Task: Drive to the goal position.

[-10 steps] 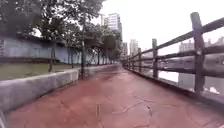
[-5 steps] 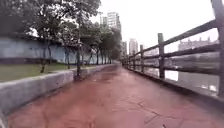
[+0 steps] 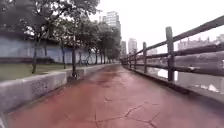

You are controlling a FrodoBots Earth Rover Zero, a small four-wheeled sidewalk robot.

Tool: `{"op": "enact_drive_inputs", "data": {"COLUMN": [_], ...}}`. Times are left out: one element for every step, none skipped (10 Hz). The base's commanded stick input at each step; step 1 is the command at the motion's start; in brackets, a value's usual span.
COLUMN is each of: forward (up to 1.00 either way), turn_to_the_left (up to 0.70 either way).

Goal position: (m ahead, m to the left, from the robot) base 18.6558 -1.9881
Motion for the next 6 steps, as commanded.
{"op": "enact_drive_inputs", "data": {"forward": [1.00, 1.00, 1.00, 1.00, 1.00, 1.00], "turn_to_the_left": [0.00, 0.00, 0.00, 0.00, 0.00, 0.00]}}
